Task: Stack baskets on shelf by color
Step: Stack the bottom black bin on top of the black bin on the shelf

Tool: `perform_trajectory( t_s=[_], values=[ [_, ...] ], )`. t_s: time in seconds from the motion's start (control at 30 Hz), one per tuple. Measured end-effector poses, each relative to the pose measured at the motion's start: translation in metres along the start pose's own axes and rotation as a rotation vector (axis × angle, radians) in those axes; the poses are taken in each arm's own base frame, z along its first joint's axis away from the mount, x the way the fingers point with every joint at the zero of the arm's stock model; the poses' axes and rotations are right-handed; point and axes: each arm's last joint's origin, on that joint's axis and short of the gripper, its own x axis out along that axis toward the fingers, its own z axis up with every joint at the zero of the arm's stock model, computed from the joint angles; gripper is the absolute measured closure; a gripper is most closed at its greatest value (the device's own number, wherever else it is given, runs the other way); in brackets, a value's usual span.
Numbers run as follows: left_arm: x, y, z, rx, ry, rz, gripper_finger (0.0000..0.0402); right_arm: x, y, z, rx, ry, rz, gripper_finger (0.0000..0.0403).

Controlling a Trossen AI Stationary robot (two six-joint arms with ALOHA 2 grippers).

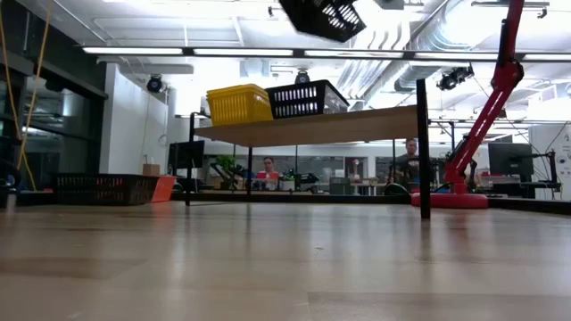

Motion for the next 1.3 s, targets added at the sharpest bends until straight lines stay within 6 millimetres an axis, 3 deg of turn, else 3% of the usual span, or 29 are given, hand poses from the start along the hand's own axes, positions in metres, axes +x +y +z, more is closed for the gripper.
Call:
perform_trajectory(
  t_s=[0.27, 0.5, 0.87, 1.3],
  values=[
    [0.000, -0.002, 0.005, -0.044, -0.047, -0.042, 0.0401, 0.046, -0.040, 0.005, -0.048, 0.079, 0.091, 0.0403],
    [0.000, -0.002, 0.005, -0.046, -0.045, -0.050, 0.0401, 0.075, -0.058, -0.005, -0.031, 0.172, 0.121, 0.0403],
    [0.000, -0.002, 0.005, -0.043, -0.045, -0.050, 0.0401, 0.077, -0.073, -0.010, -0.017, 0.205, 0.123, 0.0403],
    [0.000, -0.002, 0.005, -0.045, -0.046, -0.046, 0.0401, 0.077, -0.074, -0.014, -0.001, 0.242, 0.126, 0.0403]
  ],
)
